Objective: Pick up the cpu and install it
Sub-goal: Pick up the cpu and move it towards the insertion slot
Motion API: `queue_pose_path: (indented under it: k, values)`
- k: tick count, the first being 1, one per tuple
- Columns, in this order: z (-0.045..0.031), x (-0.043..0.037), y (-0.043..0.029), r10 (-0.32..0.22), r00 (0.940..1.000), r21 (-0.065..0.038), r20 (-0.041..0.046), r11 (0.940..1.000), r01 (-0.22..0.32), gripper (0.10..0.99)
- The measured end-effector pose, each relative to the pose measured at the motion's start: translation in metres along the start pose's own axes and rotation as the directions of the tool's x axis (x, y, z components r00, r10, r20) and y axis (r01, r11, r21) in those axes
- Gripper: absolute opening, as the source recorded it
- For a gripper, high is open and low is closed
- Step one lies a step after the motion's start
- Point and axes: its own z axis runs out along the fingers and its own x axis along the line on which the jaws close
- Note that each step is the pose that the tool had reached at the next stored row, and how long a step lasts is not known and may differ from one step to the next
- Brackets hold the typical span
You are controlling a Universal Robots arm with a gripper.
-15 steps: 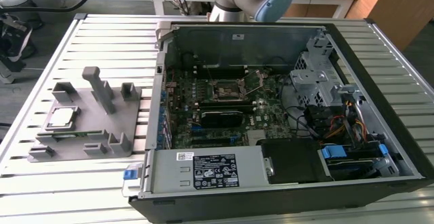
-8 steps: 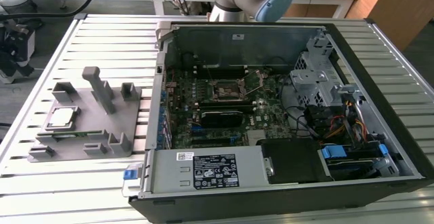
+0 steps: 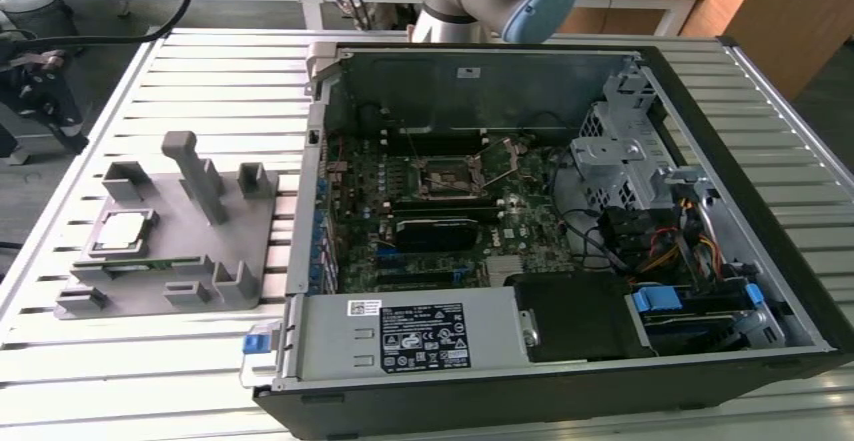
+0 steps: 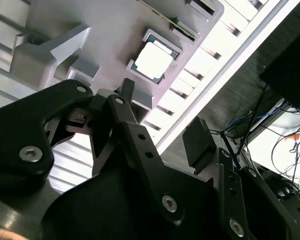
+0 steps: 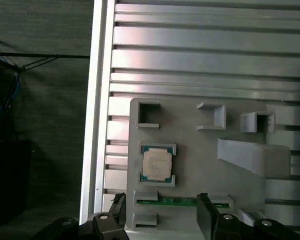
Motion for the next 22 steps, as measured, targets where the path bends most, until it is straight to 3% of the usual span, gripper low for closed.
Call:
queue_pose_path:
  k: [1,2,16,22]
  values:
    - [0.0018,-0.0001,-0.0001,0.0,1.0,0.0,0.0,1.0,0.0,0.639]
    - [0.0036,-0.0001,-0.0002,0.0,1.0,0.0,0.0,1.0,0.0,0.702]
    - [0.0286,-0.0008,-0.0015,0.0,1.0,-0.001,0.0028,1.0,0.0,0.702]
    - [0.0355,-0.001,-0.0018,0.0,1.0,0.0,0.0029,1.0,0.0,0.702]
